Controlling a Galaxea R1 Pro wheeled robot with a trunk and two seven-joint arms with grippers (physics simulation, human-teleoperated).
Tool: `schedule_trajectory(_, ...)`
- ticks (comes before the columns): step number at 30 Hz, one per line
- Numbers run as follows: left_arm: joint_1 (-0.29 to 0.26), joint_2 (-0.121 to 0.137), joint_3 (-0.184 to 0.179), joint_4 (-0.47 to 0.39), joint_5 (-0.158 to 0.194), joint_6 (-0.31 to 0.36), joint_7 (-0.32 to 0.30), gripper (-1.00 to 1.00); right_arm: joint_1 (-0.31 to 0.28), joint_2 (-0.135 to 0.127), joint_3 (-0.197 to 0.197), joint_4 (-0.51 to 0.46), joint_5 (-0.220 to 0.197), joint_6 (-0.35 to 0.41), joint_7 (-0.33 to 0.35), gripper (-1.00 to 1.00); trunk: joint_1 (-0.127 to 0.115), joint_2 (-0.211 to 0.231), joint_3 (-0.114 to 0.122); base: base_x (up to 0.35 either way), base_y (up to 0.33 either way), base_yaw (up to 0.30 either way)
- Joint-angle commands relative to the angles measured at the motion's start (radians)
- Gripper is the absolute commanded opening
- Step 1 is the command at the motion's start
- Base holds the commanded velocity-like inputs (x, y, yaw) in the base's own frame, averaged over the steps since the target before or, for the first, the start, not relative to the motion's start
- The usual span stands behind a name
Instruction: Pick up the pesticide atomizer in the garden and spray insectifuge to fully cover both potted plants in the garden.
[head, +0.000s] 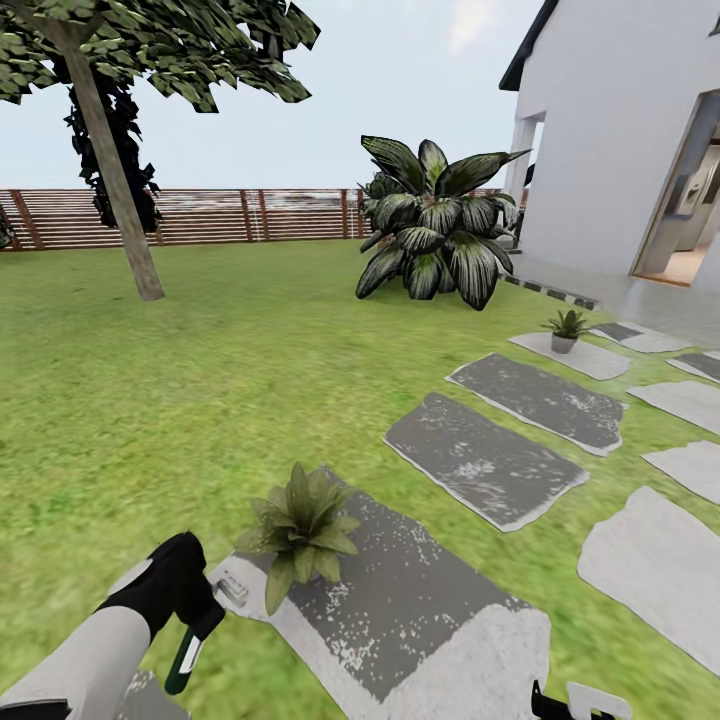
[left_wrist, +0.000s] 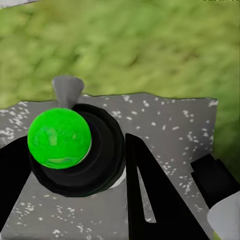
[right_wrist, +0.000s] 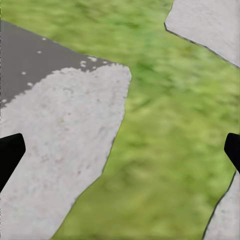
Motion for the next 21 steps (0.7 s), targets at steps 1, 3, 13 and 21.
schedule_trajectory(1,0.0,0.001,0.005,0.004,0.006,0.005,0.003,-1.0,-0.001,0.0,-0.003,0.001,0.002,-0.003,0.0,1.0,0.0,0.0,-0.001,0.0,0.0,0.0)
schedule_trajectory(3,0.0,0.001,0.004,0.008,0.015,0.005,0.011,-1.0,-0.001,0.0,-0.001,0.001,0.002,-0.003,0.001,1.0,0.0,0.0,-0.001,0.0,0.0,0.0)
schedule_trajectory(13,0.0,-0.004,0.005,-0.003,0.016,0.006,0.014,-1.0,-0.001,0.002,-0.001,0.001,0.002,-0.003,0.0,1.0,0.0,0.0,-0.001,0.081,-0.063,0.075)
schedule_trajectory(21,0.001,-0.003,0.004,0.006,0.016,0.006,0.014,-1.0,-0.001,0.002,-0.001,0.001,0.002,-0.003,-0.001,1.0,0.0,0.0,-0.001,0.078,-0.251,0.271)
